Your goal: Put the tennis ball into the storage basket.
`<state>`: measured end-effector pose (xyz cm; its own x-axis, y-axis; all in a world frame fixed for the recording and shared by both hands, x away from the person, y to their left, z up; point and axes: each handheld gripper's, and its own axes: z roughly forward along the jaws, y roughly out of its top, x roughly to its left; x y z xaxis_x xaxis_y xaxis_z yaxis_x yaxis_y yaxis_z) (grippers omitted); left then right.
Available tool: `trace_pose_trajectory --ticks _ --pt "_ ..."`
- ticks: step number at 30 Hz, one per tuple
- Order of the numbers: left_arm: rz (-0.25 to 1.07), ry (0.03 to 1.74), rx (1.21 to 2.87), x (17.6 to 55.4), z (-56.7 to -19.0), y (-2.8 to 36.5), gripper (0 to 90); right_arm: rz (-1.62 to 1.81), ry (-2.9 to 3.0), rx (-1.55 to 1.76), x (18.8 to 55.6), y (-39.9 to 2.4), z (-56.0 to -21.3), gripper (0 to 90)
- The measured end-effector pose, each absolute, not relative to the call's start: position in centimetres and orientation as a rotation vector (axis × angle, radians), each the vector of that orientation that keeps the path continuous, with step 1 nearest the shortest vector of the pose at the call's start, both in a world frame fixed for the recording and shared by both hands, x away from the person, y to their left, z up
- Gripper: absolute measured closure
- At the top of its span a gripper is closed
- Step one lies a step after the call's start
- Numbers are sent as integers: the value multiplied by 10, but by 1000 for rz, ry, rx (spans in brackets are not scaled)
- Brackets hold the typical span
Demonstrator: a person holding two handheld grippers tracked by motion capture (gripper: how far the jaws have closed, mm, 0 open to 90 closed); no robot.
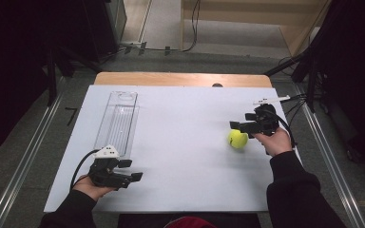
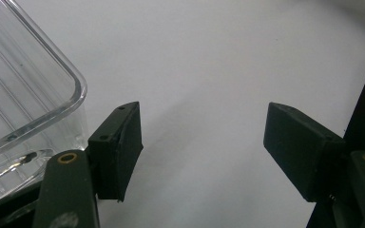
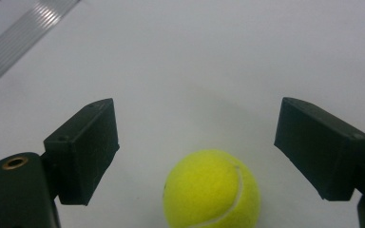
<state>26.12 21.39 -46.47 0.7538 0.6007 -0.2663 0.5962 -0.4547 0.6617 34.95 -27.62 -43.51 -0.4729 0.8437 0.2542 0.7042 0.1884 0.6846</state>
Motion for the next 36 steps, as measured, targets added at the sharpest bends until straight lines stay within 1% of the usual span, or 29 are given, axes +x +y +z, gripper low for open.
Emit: trace_pose_trajectory --ticks 7,9,10,11,19,36 --pt "8 892 2170 261 -464 214 296 1090 2325 1516 353 -272 -441 125" --pt "7 891 2170 261 -464 214 296 1118 2337 1499 354 -272 -444 73" --pt "6 891 2168 261 -464 214 296 1128 2342 1486 354 -272 -445 19" --pt "6 891 2168 261 -464 214 296 1129 2352 1486 355 -272 -445 0" --pt "5 890 2166 261 -464 214 296 1107 2344 1536 355 -273 -452 0" --pt "7 890 2161 261 -464 214 296 1081 2335 1517 351 -271 -466 0"
